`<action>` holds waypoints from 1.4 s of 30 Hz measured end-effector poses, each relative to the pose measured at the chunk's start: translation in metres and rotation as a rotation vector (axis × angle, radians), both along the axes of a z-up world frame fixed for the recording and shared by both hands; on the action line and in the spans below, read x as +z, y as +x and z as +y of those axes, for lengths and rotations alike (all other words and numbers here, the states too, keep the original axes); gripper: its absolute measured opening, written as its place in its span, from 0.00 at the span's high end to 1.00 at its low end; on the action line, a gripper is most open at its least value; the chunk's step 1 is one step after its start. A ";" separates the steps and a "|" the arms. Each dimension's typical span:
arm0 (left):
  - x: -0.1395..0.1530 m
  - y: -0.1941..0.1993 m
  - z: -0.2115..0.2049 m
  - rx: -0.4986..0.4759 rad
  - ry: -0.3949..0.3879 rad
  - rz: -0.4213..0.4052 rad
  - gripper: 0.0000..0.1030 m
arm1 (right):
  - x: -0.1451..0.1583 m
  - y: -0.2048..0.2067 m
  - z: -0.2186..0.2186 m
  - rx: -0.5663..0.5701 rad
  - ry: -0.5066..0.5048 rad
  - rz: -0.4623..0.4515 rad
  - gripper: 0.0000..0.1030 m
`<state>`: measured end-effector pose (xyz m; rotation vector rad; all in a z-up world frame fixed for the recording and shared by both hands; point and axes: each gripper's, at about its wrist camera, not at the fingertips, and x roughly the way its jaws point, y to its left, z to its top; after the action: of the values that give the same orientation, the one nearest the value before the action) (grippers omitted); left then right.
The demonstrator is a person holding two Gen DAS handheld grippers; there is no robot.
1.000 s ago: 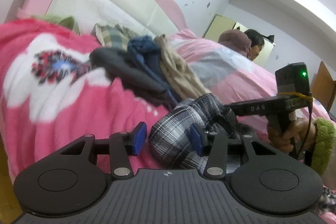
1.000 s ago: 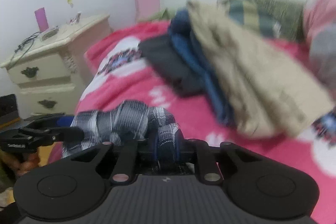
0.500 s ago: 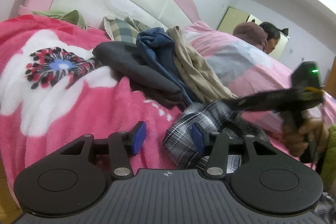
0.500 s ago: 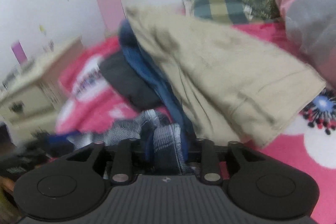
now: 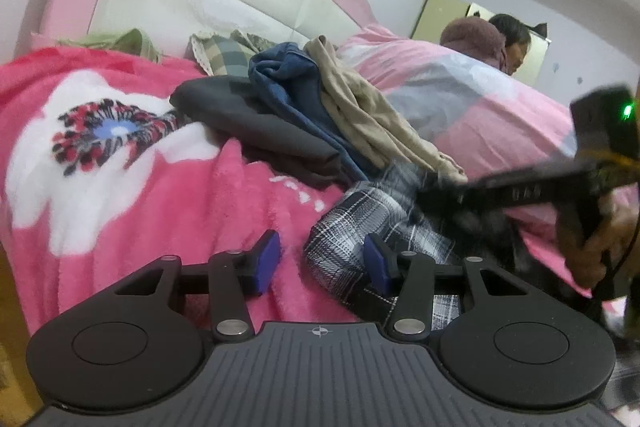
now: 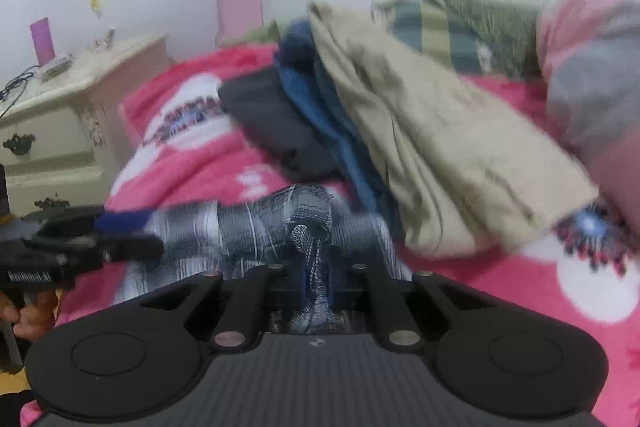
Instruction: Fold clothes
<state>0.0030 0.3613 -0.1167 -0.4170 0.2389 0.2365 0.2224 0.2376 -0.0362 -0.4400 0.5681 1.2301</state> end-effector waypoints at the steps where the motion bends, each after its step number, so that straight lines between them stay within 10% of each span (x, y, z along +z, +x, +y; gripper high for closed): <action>1: 0.000 0.000 0.000 0.004 0.001 -0.001 0.56 | 0.004 -0.003 0.002 0.008 0.011 -0.026 0.93; 10: 0.008 -0.005 -0.004 0.040 0.022 0.010 0.55 | -0.027 0.019 0.032 0.018 -0.049 -0.024 0.89; 12: 0.012 -0.006 -0.005 0.050 0.030 0.014 0.55 | -0.019 0.025 0.025 -0.004 -0.026 0.032 0.81; 15: 0.028 -0.011 -0.007 0.069 0.051 -0.017 0.54 | 0.011 0.026 -0.001 -0.066 0.018 0.039 0.36; 21: 0.067 0.018 -0.026 -0.058 0.076 -0.036 0.54 | 0.077 0.019 -0.101 -0.237 0.180 -0.006 0.24; 28: 0.060 0.097 -0.037 -0.102 0.004 0.128 0.59 | 0.068 -0.034 -0.202 -0.404 0.137 -0.045 0.52; 42: 0.036 0.115 -0.024 -0.055 0.016 0.162 0.64 | -0.023 -0.101 -0.165 -0.248 -0.182 -0.346 0.97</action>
<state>0.1180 0.3368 -0.0806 -0.3754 0.4068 0.2180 0.1215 0.0722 -0.0594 -0.6982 0.4236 0.8438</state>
